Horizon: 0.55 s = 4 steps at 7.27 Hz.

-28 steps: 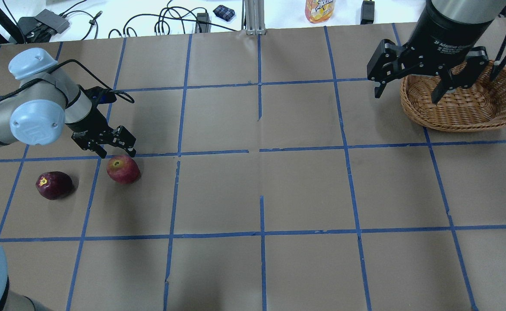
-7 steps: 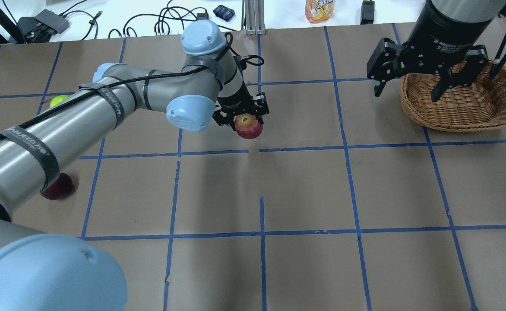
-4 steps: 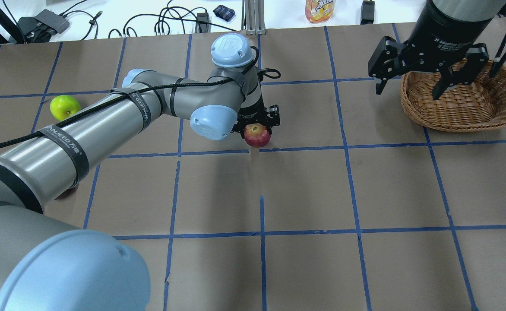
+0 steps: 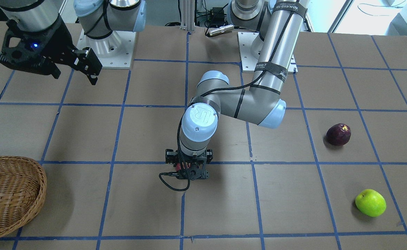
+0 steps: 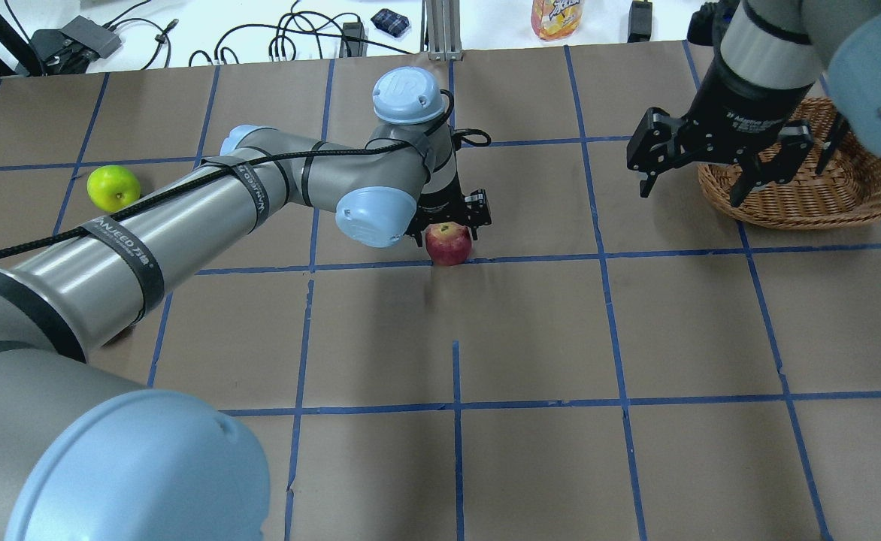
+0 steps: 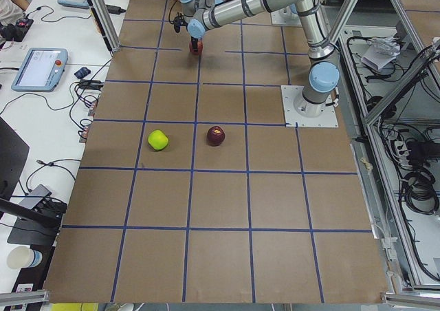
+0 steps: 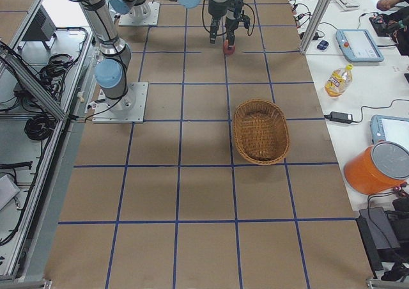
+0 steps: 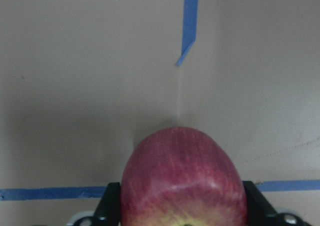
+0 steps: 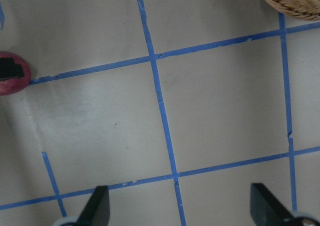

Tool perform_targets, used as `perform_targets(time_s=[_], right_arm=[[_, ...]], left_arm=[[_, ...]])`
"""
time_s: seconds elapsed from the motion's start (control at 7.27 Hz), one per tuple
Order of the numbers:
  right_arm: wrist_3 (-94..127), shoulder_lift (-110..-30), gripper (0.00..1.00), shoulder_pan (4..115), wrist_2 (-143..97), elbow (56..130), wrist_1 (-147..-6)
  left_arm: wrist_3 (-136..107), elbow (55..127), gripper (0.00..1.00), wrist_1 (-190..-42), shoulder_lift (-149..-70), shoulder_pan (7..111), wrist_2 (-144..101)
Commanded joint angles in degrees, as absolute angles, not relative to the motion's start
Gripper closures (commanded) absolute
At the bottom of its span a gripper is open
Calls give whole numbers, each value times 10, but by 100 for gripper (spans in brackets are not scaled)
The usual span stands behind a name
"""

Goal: Put all apples into basket
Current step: 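Release the apple with the left gripper while the right gripper approaches it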

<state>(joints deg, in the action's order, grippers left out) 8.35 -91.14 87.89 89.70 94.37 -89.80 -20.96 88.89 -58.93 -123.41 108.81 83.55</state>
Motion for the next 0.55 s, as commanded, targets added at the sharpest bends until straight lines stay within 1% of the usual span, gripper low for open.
perform_targets(time_s=[0.0,0.14,0.28,0.41], right_arm=[[84,-912,0,882,897,976,-947],[84,-912,0,882,896,976,-949],[86,-909,0,883,893,976,-949],[87,-906,0,884,887,973,-959]], left_arm=[[-202,864,0,-650,-1203,1073,831],[-162,828,0,-707,-1186,1044,831],[-92,798,0,-811,-1157,1006,838],[-38,789,0,-845,-1136,958,840]])
